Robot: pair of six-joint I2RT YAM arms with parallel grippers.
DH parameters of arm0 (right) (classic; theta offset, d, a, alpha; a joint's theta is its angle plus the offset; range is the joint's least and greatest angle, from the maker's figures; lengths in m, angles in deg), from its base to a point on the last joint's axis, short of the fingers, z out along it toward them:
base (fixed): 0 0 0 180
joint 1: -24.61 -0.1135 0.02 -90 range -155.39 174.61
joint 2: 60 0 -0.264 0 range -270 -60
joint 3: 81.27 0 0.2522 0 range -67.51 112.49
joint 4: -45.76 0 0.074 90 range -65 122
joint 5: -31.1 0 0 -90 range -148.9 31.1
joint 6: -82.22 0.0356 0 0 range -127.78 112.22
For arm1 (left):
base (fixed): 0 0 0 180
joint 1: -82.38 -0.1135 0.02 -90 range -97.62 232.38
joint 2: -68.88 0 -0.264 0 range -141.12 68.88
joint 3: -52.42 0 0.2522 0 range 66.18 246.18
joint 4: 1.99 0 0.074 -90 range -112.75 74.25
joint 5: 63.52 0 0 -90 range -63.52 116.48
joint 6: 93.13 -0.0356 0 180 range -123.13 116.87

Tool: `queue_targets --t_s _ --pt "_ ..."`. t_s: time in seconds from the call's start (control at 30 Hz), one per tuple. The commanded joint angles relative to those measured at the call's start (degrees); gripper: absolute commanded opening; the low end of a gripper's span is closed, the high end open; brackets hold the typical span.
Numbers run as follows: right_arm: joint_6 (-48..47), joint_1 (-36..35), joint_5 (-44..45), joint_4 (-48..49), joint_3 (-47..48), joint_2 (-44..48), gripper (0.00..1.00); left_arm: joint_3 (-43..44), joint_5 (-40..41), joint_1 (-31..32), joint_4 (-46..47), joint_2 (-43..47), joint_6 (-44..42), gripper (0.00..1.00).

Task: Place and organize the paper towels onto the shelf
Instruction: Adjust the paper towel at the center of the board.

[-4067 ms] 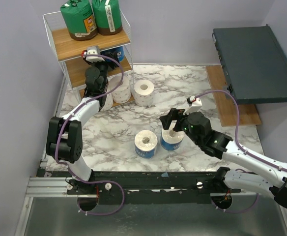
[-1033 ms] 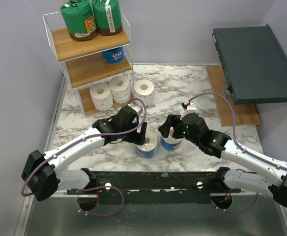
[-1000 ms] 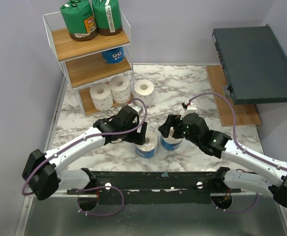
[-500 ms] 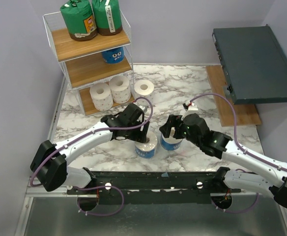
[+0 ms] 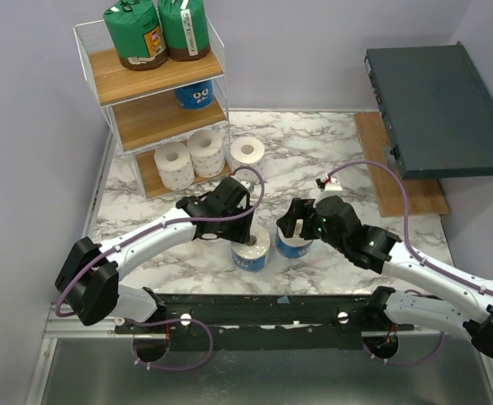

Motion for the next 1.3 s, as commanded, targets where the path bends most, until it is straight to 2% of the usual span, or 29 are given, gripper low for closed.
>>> queue_targets --t_s 0.0,0.23,0.37,0.63,0.8,1.1,1.27 --pt "-0.32 -0.16 2.20 -1.06 0.19 0.05 0.89 -0.34 0.73 0.29 0.87 0.10 0.42 0.49" --pt "-0.32 -0.21 2.79 -0.89 0.23 -0.14 0.89 -0.30 1.47 0.26 0.41 1.33 1.10 0.39" --pt "-0.45 -0.19 3.03 -0.89 0.28 0.15 0.89 -0.66 4.49 0.24 -0.19 2.78 2.13 0.31" --pt "-0.44 -0.15 3.22 -0.79 0.17 0.65 0.89 -1.55 10.87 -0.26 -2.16 6.14 6.71 0.26" --pt "0.10 -0.15 3.55 -0.13 -1.22 1.85 0.89 -3.82 12.57 -2.83 -2.92 11.61 11.27 0.26" --pt "1.08 -0.15 4.19 0.69 -2.79 2.59 0.89 -15.04 12.90 -12.89 -0.96 24.67 25.46 0.26" --pt "1.53 -0.15 4.55 1.29 -3.66 2.71 0.89 -17.48 15.05 -14.96 -1.78 28.32 32.10 0.31"
